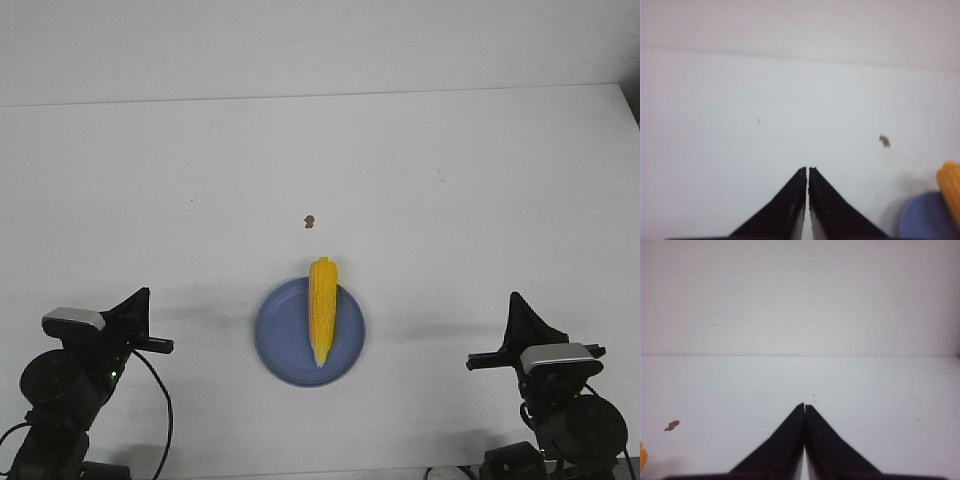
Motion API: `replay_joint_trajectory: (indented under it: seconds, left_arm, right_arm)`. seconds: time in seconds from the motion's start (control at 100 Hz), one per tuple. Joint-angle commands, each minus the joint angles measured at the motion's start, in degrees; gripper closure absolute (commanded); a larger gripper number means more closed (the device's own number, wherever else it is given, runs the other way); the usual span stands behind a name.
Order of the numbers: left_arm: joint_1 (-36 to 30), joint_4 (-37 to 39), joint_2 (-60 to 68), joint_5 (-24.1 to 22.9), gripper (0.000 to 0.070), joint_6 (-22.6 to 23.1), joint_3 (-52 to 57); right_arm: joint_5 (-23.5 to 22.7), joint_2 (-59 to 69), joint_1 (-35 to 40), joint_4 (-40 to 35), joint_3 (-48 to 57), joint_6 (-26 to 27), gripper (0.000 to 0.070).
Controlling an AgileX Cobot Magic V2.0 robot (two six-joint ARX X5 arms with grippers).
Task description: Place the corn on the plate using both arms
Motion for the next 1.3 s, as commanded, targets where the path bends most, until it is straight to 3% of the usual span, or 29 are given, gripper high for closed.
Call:
replay_joint_trajectory:
  seconds: [0.0, 0.28, 0.69, 1.05, 1.29]
  left_arm:
    - [-0.09, 2.08, -0.04, -0.59, 0.0688, 0.15, 0.48]
    - [2.05, 2.25, -8.37, -2.82, 0.0687, 0.11, -2.67]
    - [5.27, 3.39, -28.11, -2.05, 0.0688, -0.37, -19.63]
    - [5.16, 5.42, -27.93, -0.37, 0.0687, -0.11, -24.35]
    - [5.18, 13.09, -27.93, -0.35, 0.0687, 0.09, -28.48]
  right_arm:
    - [-0.02, 0.13, 0.00, 0.74, 0.44, -0.02, 0.0697]
    - [-0.02, 0.13, 0.00, 0.74, 0.44, -0.02, 0.0697]
    - [-0.02, 0.13, 0.00, 0.74, 0.44, -0.02, 0.0697]
    - [-0.02, 0.11, 0.02, 0.81, 0.48, -0.02, 0.0697]
    - [-0.02, 0.11, 0.02, 0.81, 0.48, -0.02, 0.0697]
